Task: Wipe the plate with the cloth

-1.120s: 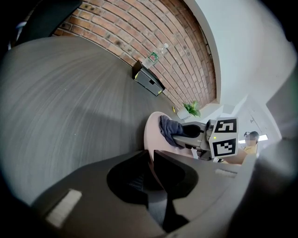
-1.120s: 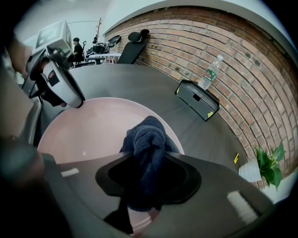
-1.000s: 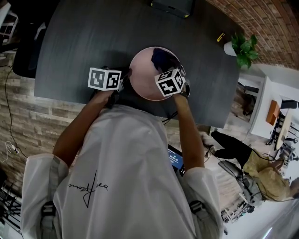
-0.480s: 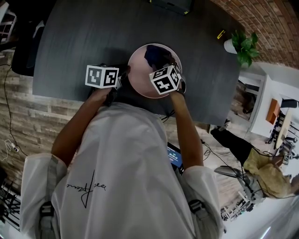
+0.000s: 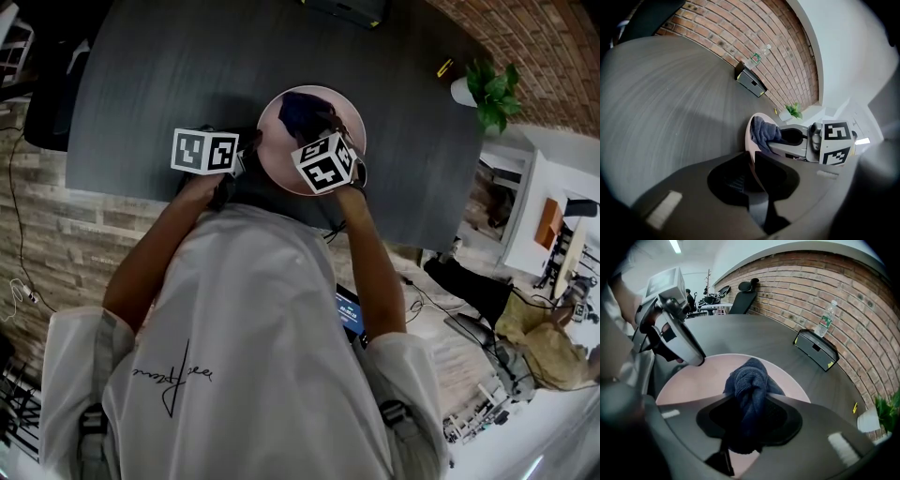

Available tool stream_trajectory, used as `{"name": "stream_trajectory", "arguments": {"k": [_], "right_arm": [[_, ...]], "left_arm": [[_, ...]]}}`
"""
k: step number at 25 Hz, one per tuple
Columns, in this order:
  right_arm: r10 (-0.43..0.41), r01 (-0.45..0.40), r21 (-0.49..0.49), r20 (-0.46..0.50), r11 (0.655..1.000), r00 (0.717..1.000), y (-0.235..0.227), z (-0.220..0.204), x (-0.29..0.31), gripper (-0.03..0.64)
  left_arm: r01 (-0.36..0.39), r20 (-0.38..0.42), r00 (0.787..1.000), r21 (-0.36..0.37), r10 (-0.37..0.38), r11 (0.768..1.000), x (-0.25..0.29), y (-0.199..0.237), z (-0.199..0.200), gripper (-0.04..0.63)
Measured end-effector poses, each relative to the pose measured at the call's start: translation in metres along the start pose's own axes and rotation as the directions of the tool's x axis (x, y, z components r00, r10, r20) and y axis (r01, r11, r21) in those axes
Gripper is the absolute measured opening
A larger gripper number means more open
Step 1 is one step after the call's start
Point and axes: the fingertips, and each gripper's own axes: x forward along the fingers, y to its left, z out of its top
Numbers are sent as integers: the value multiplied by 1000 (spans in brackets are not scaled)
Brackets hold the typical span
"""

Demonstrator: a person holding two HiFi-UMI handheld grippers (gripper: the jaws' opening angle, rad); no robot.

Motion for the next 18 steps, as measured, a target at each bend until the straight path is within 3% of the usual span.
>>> {"name": "stream_trajectory", "arguments": {"k": [14, 18], "right_arm": [[136, -135, -34, 28, 990, 990, 35, 1, -4, 141], [163, -162, -17, 39, 987, 986, 44, -1, -8, 141]], "left_arm": [[-21, -14, 1000, 76, 23, 997, 5, -2, -1, 74], [13, -13, 1000, 76, -12, 997, 4, -7, -1, 120]]}}
